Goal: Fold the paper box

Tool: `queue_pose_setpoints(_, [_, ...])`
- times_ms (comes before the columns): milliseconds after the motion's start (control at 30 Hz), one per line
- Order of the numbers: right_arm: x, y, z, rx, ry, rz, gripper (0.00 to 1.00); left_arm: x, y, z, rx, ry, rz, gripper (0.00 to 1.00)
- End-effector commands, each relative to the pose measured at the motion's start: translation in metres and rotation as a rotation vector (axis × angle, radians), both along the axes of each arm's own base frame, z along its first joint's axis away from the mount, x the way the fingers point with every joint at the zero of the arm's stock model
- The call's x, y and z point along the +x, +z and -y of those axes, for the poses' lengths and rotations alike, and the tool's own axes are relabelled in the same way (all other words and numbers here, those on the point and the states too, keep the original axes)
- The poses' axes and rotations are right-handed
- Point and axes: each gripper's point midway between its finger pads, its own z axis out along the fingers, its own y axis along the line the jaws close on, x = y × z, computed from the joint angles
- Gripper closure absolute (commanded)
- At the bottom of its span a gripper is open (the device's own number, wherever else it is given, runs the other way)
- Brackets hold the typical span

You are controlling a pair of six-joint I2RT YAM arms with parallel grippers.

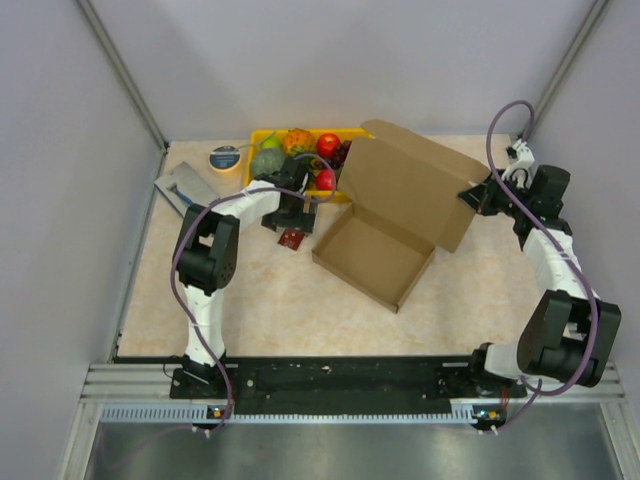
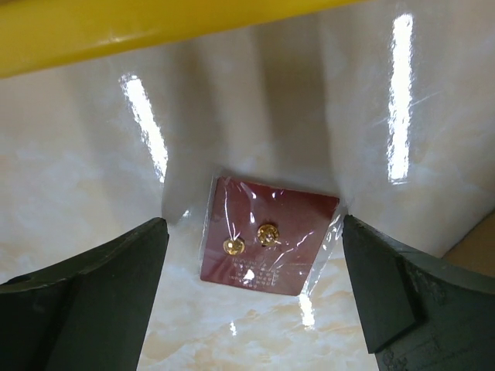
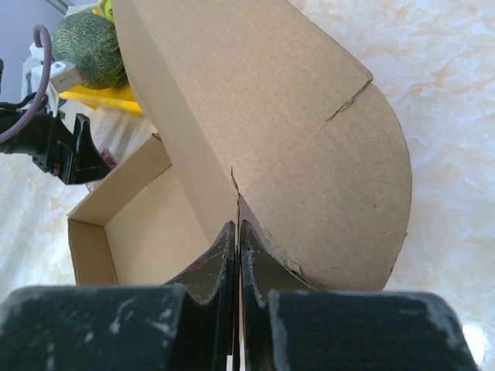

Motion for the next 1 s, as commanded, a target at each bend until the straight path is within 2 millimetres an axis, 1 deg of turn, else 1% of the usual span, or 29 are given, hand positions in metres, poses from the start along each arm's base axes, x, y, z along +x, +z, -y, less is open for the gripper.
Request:
queue_pose_setpoints(0, [0.002,0.036,0.002,-0.016,0.006,0.133,1.0,-0.008,0.009,-0.001,0.019,-0.04,-0.051,0.02])
queue_pose_setpoints(33, [0.002,0.036,0.002,-0.015,0.007,0.134,1.0,-0.011,0.004,0.001,0.009,-0.047,-0.073,0.02])
queue_pose_setpoints(67, [0.001,0.036,0.001,-0.012,0.01,0.133,1.0,-0.012,0.004,0.003,-0.004,-0.05,-0.083,0.02])
queue_pose_setpoints(200, [0.001,0.037,-0.001,-0.001,0.02,0.141,1.0,-0.021,-0.002,0.002,-0.028,-0.041,-0.125,0.07])
queue_pose_setpoints(233, [0.001,0.038,-0.001,-0.002,0.021,0.144,1.0,-0.022,-0.005,0.0,-0.027,-0.043,-0.133,0.09])
queue_pose_setpoints(267, [0.001,0.038,-0.001,-0.001,0.021,0.144,1.0,-0.021,-0.004,-0.003,-0.027,-0.036,-0.136,0.14])
queue_pose_setpoints(367, [0.0,0.038,-0.003,0.004,0.027,0.145,1.0,-0.02,-0.004,-0.002,-0.029,-0.033,-0.135,0.24])
queue_pose_setpoints(500, [0.0,0.038,-0.003,0.007,0.028,0.147,1.0,-0.019,-0.001,-0.003,-0.022,-0.025,-0.13,0.32])
queue_pose_setpoints(600, [0.0,0.038,-0.003,0.008,0.027,0.147,1.0,-0.016,0.011,-0.005,-0.02,-0.008,-0.096,0.37])
queue_pose_setpoints(633, [0.0,0.037,-0.003,0.009,0.029,0.145,1.0,-0.013,0.023,-0.006,-0.024,0.001,-0.064,0.38])
queue_pose_setpoints(700, [0.0,0.037,-0.003,0.012,0.029,0.146,1.0,-0.012,0.036,-0.009,-0.024,0.009,-0.031,0.39])
queue_pose_setpoints(733, [0.0,0.036,-0.004,0.015,0.031,0.144,1.0,-0.011,0.047,-0.009,-0.029,0.009,-0.004,0.41])
queue_pose_setpoints(800, [0.0,0.038,-0.004,0.018,0.033,0.147,1.0,-0.012,0.058,-0.01,-0.032,0.013,0.018,0.45])
queue_pose_setpoints(833, [0.0,0.038,-0.004,0.019,0.035,0.148,1.0,-0.011,0.068,-0.011,-0.042,0.015,0.043,0.5])
queue_pose_setpoints(867, [0.0,0.038,-0.004,0.017,0.035,0.148,1.0,-0.013,0.069,-0.012,-0.045,0.019,0.048,0.52])
queue_pose_setpoints(900, [0.0,0.038,-0.005,0.02,0.034,0.147,1.0,-0.013,0.075,-0.01,-0.054,0.016,0.062,0.55])
queue_pose_setpoints(967, [0.0,0.037,-0.005,0.021,0.034,0.144,1.0,-0.014,0.075,-0.01,-0.059,0.017,0.064,0.62])
